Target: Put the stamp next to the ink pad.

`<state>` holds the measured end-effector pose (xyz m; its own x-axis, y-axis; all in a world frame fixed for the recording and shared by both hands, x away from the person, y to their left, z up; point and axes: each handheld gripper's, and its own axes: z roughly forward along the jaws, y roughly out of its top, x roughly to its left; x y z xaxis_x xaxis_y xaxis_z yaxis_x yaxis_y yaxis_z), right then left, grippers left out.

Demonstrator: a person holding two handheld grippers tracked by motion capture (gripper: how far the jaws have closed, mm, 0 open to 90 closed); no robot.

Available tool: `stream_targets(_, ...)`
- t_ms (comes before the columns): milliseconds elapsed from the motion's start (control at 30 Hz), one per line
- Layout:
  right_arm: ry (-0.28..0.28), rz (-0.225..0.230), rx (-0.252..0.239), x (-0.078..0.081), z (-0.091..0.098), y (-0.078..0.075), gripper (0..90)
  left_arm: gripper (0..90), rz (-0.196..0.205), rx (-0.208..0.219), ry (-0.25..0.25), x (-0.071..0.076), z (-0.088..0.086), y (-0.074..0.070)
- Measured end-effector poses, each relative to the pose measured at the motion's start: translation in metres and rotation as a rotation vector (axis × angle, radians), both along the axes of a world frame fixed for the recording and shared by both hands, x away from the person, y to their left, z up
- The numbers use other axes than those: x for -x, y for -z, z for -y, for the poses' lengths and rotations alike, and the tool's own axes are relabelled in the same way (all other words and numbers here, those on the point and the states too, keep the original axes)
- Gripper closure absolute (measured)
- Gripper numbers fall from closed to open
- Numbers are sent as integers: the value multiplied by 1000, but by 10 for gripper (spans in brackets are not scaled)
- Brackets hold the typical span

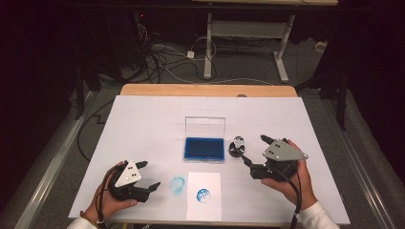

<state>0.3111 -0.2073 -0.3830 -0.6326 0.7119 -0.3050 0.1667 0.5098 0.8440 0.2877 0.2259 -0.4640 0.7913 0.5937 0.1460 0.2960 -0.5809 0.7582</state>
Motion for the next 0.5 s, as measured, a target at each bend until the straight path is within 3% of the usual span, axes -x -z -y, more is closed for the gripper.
stream_targets(500, 10, -5, -8, 11, 18, 4, 171, 179, 1, -1, -3, 0, 0, 0)
